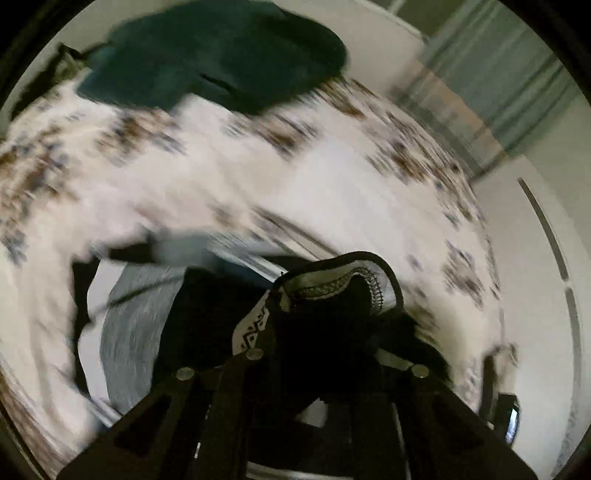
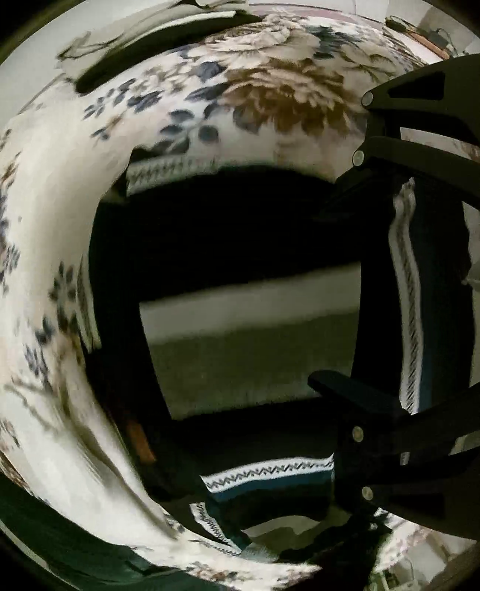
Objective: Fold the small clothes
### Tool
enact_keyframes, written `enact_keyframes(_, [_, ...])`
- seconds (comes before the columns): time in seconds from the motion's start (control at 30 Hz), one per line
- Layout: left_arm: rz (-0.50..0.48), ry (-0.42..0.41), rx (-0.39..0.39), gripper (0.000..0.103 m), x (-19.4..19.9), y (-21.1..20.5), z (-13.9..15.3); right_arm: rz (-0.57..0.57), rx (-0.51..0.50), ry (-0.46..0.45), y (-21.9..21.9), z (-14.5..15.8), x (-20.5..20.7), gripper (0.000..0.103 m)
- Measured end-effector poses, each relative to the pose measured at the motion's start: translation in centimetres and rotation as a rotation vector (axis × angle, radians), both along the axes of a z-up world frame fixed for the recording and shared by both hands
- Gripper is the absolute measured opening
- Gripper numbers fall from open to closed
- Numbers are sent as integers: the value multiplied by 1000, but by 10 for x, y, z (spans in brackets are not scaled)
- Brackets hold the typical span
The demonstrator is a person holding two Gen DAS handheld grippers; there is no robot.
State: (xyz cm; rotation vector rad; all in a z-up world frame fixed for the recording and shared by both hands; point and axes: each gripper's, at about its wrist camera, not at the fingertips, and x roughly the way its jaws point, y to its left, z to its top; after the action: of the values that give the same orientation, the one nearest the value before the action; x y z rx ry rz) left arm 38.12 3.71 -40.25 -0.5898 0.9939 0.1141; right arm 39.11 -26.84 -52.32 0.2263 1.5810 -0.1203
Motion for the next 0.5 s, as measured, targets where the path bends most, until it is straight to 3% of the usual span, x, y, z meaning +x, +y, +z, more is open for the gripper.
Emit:
enact_keyframes(0.1, [-6,77,17,39,0,-44,-10,9,38,23,-29,-1,1,84])
enact_keyframes(0.17, [28,101,22,50,-7,-52,-15,21,73,30,-45,0,3,84])
enact_keyframes(0.23, [73,111,50,85,-17,-45,-20,30,115,30,-74,-10,20,84])
enact_keyframes(0.3, [133,127,110,95,-36,-28,-25,41,180,29,-87,-8,26,84])
enact_keyframes(0.5, [308,203,271,96,-90,45,-29,78,406,11,-44,0,60,84])
